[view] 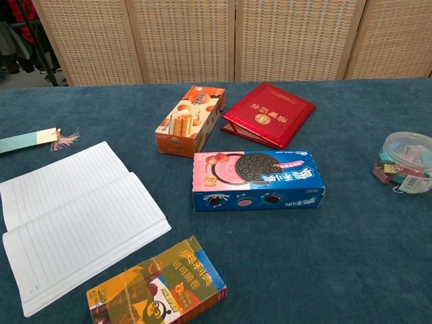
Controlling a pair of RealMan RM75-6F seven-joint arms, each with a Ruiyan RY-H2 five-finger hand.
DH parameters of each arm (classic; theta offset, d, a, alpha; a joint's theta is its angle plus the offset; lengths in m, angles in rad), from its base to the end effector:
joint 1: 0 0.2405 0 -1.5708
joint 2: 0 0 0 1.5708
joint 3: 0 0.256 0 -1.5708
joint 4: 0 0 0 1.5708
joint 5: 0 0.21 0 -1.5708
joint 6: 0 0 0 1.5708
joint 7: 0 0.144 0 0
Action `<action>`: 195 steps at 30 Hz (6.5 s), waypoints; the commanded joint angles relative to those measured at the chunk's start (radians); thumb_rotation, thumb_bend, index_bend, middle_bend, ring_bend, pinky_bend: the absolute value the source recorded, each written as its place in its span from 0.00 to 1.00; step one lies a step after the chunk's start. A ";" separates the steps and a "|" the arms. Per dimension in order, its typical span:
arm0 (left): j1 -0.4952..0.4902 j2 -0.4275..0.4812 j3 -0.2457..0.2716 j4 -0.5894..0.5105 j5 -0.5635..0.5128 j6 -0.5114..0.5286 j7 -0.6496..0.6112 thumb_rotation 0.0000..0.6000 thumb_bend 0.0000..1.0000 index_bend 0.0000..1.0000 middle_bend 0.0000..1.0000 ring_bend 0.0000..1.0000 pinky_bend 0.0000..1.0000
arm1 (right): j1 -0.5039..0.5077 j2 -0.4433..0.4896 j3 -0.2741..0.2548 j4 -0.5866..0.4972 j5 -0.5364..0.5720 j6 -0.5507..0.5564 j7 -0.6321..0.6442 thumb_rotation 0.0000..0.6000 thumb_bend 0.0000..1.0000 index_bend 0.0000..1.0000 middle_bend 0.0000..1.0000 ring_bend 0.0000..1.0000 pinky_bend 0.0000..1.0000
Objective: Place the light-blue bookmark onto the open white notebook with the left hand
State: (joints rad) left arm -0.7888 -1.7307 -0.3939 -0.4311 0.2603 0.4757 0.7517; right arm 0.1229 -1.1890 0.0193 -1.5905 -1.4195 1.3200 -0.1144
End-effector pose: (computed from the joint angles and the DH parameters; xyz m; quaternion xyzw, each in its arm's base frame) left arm -0.3685 0.4387 0.0770 -0.4931 -0.5474 -0.1031 0.6683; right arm -0.3232 -0.1836 0.1160 0.6303 -0.4293 0.3093 0.5681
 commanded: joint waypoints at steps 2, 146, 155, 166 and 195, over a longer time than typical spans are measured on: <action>-0.002 0.017 -0.007 -0.020 0.013 0.011 -0.017 1.00 0.40 0.35 0.00 0.00 0.00 | 0.000 0.000 0.000 0.000 0.000 0.000 0.000 1.00 0.10 0.10 0.00 0.00 0.00; 0.021 0.168 0.079 -1.165 -0.168 0.819 0.173 1.00 0.00 0.34 0.00 0.00 0.00 | -0.047 0.065 -0.029 -0.042 -0.147 0.116 0.116 1.00 0.10 0.10 0.00 0.00 0.00; 0.058 0.268 0.077 -1.266 -0.066 0.798 0.104 1.00 0.03 0.33 0.00 0.00 0.00 | -0.047 0.064 -0.029 -0.042 -0.148 0.117 0.113 1.00 0.10 0.10 0.00 0.00 0.00; 0.147 0.490 0.124 -1.383 0.244 0.633 -0.078 1.00 0.59 0.00 0.00 0.00 0.00 | -0.048 0.060 -0.026 -0.043 -0.141 0.117 0.100 1.00 0.10 0.10 0.00 0.00 0.00; -0.019 0.793 0.432 -1.474 0.317 0.187 -0.111 1.00 0.86 0.00 0.00 0.00 0.00 | -0.053 0.063 -0.023 -0.047 -0.139 0.123 0.104 1.00 0.10 0.10 0.00 0.00 0.00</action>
State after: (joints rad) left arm -0.8024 -0.9360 0.0321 -1.9094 0.5827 0.6656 0.6426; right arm 0.0702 -1.1261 -0.0036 -1.6371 -1.5589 1.4428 -0.0109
